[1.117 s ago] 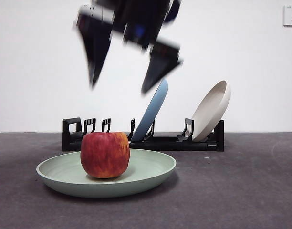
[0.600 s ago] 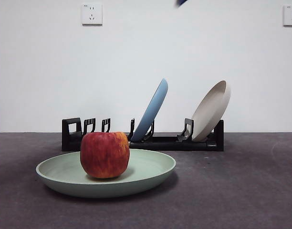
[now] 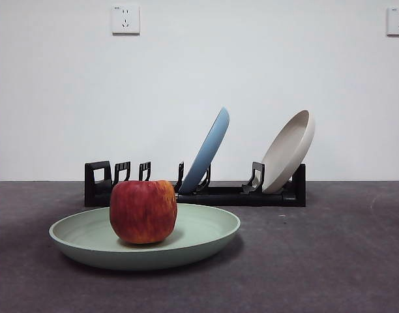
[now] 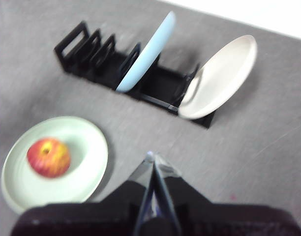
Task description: Take the green plate from the plate rack,put the plate on the table,take the apple from the table,put the apple in the plate
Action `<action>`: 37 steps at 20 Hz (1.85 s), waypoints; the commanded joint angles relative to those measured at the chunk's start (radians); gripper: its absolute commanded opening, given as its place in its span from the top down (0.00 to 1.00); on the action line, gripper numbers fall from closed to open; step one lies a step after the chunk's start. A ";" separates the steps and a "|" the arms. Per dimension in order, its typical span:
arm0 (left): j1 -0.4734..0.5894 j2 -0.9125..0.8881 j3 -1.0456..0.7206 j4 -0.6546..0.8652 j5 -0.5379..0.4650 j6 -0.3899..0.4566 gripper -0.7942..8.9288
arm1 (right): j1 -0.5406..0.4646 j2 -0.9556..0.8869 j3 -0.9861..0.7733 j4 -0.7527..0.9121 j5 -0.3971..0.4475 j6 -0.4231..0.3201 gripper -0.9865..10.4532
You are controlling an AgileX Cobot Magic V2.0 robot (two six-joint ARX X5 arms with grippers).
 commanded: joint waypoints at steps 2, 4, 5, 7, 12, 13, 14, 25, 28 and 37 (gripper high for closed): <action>0.002 0.018 -0.003 -0.023 0.001 -0.021 0.92 | -0.005 -0.002 -0.005 0.012 0.005 0.009 0.93; 0.002 0.027 -0.003 -0.023 0.002 -0.021 0.92 | -0.005 -0.001 -0.005 0.012 0.004 0.009 0.93; 0.002 0.034 -0.003 -0.021 0.002 -0.021 0.92 | -0.004 -0.001 -0.005 0.012 0.004 0.009 0.93; 0.002 0.050 -0.003 -0.022 0.001 -0.021 0.92 | -0.005 -0.001 -0.005 0.013 0.005 0.009 0.93; 0.051 0.035 -0.003 -0.021 0.003 0.096 0.92 | -0.005 -0.001 -0.005 0.012 0.005 0.009 0.93; 0.099 0.016 -0.004 -0.017 0.023 0.101 0.92 | -0.005 -0.001 -0.005 0.012 0.005 0.009 0.93; 0.169 -0.011 -0.007 -0.006 0.088 0.097 0.92 | -0.005 -0.001 -0.005 0.012 0.005 0.009 0.93; 0.732 -0.520 -0.708 0.507 0.399 0.140 0.92 | -0.005 -0.001 -0.005 0.012 0.005 0.009 0.93; 0.770 -0.590 -0.863 0.584 0.436 0.130 0.92 | -0.005 -0.001 -0.005 0.012 0.005 0.009 0.93; 0.781 -0.667 -1.053 0.648 0.443 0.114 0.92 | -0.005 -0.001 -0.005 0.011 0.004 0.009 0.93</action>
